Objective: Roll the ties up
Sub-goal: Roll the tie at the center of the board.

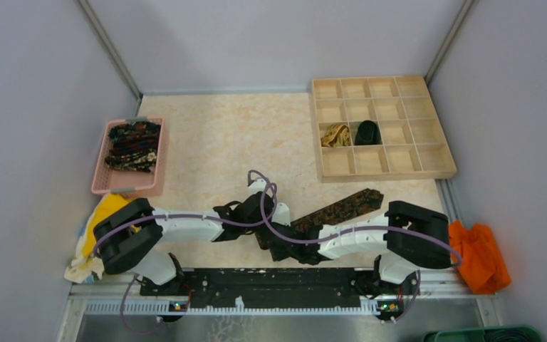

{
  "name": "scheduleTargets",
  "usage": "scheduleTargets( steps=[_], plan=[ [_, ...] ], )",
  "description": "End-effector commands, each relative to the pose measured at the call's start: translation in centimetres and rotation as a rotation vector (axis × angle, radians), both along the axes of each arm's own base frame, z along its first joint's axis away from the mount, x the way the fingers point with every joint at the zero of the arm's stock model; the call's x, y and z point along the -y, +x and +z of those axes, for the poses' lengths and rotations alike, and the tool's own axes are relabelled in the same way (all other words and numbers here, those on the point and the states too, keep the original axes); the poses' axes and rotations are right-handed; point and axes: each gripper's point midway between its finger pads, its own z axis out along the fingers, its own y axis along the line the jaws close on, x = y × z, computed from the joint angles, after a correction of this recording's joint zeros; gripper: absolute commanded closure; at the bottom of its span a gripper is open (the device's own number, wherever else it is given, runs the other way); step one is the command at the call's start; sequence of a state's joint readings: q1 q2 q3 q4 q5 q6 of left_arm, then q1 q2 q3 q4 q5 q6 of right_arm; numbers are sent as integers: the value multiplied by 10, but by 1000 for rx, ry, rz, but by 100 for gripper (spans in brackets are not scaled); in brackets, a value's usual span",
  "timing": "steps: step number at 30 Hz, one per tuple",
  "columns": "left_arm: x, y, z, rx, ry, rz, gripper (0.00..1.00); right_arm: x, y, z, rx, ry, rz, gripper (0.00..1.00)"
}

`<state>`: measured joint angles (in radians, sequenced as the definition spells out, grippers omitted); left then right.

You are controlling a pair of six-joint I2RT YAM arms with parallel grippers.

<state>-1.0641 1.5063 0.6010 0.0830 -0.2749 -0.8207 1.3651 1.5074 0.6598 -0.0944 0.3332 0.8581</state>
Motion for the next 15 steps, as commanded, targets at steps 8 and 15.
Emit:
scheduleTargets(
  steps=[8,15],
  plan=[
    [-71,17,-9,41,299,148,100,66,-9,-26,-5,-174,-41,100],
    [-85,40,31,118,299,230,100,121,-9,-16,-38,-213,-284,97]
  ],
)
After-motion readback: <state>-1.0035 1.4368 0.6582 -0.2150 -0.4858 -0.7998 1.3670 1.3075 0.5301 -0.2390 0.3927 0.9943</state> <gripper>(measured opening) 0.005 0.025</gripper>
